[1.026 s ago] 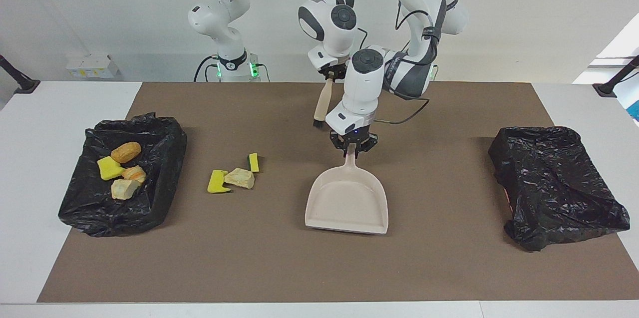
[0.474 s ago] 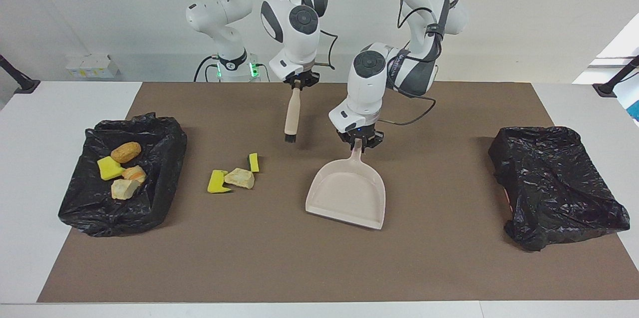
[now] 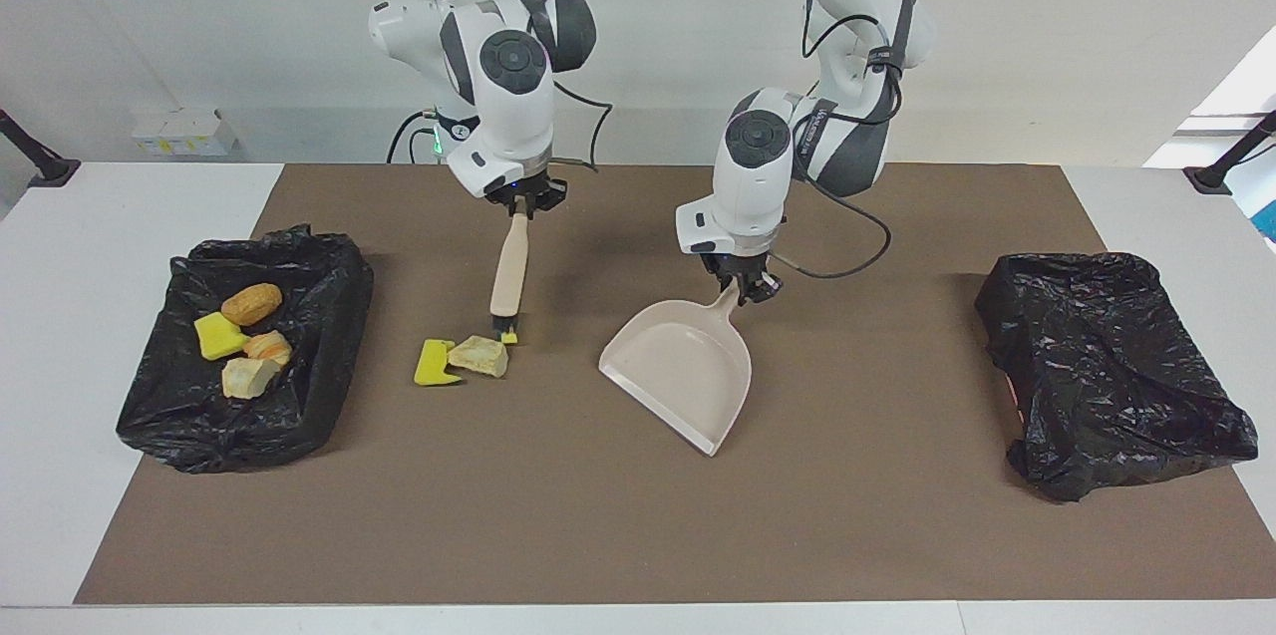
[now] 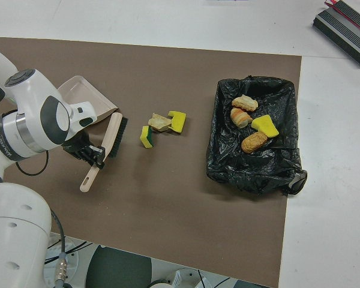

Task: Sweep and dump trash in bin
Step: 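Move the dustpan toward the sponges while the right gripper brings the brush, then sweep the sponges and chunks into the dustpan with the right gripper's brush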

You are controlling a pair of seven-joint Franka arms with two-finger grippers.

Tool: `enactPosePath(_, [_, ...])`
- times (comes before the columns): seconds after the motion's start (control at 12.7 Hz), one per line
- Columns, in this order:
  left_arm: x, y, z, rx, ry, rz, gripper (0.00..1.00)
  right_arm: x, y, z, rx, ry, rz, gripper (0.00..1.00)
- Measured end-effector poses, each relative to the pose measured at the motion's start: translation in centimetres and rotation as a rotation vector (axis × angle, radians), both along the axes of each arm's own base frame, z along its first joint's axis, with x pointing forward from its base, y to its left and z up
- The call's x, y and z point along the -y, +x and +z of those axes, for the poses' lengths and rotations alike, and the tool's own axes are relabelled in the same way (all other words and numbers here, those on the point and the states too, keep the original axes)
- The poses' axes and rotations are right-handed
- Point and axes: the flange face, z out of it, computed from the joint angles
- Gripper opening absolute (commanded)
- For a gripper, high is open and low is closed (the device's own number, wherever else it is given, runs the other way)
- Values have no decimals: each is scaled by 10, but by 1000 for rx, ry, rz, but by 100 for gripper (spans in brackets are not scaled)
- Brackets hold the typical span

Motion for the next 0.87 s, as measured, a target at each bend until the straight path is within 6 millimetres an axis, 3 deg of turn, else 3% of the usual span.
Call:
enactPosePath(0.39, [-6, 0, 1, -9, 44, -240, 0, 110, 63, -18, 65, -5, 106, 0])
enactPosePath(0.63, [-10, -13, -5, -18, 105, -336, 0, 165, 77, -36, 57, 10, 162, 0])
enactPosePath(0.87, [-5, -47, -10, -7, 178, -426, 0, 199, 74, -57, 12, 33, 195, 0])
